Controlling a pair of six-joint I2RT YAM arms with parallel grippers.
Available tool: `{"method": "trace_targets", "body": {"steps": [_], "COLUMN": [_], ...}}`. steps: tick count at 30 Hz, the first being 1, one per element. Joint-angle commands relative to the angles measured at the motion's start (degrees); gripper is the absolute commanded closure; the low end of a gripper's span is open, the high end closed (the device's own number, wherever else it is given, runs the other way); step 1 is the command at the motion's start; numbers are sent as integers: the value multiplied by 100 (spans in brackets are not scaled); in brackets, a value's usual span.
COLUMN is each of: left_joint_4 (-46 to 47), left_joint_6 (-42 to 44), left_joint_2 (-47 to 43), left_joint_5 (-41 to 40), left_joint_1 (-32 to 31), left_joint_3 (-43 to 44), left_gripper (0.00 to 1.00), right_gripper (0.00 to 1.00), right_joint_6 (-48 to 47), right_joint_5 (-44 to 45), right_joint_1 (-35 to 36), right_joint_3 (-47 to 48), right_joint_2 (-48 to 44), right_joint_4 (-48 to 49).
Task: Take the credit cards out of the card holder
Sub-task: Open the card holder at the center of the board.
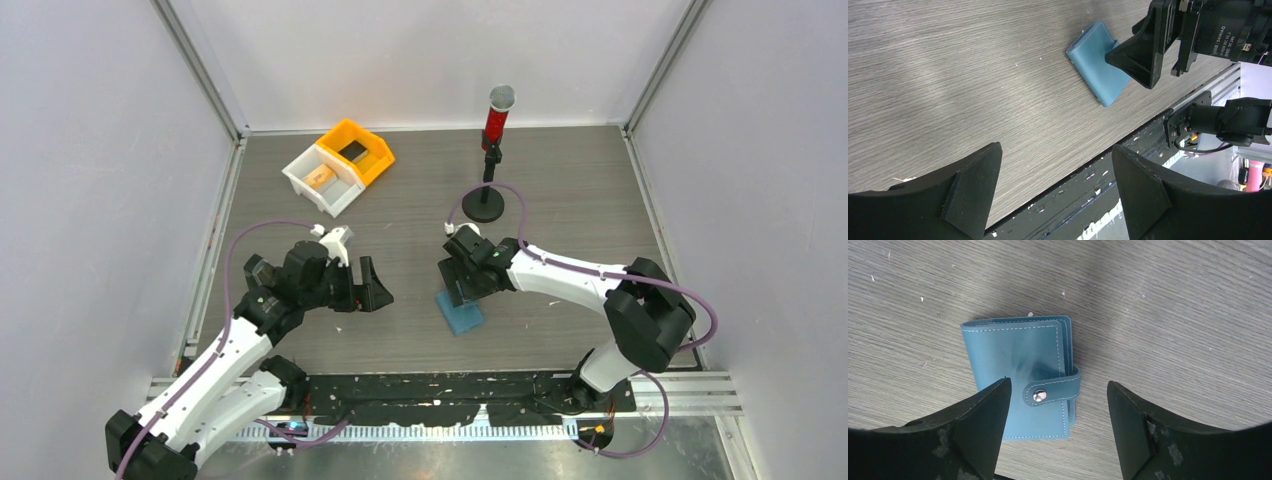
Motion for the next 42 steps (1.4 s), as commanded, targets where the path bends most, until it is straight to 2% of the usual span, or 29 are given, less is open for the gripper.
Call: {"method": "trace_targets", "body": {"steps": [1,11,13,19,29,33,42], "left_joint_4": [-9,-67,-41,11,-102,-248,407], "left_joint_6": [-39,-115,-146,-226,-255,-297,-603], "left_joint_2": [-131,46,64,2,367,632,957], "left_joint_5": [-66,-48,-34,-126,-83,-18,496], "left_joint_1": [-18,-18,-18,-18,-18,-18,-31], "left_joint_3": [120,79,98,112,127,318,327], "left_gripper": [16,17,17,18,21,23,22], "right_gripper": [24,41,47,72,92,95,95], "right_joint_6": [-63,60,115,117,66,270,1075], "right_joint_5": [128,94,62,46,-207,-586,-1518], "right_joint_1": [-6,-132,-167,-222,-252,-252,-250], "right_joint_3": [1,-127,-207,-382,-449,-545,-1035], "right_joint_2": [9,270,185,-61,-643,-778,-1441], "right_joint_4": [149,376,441,481,652,874,1900]}}
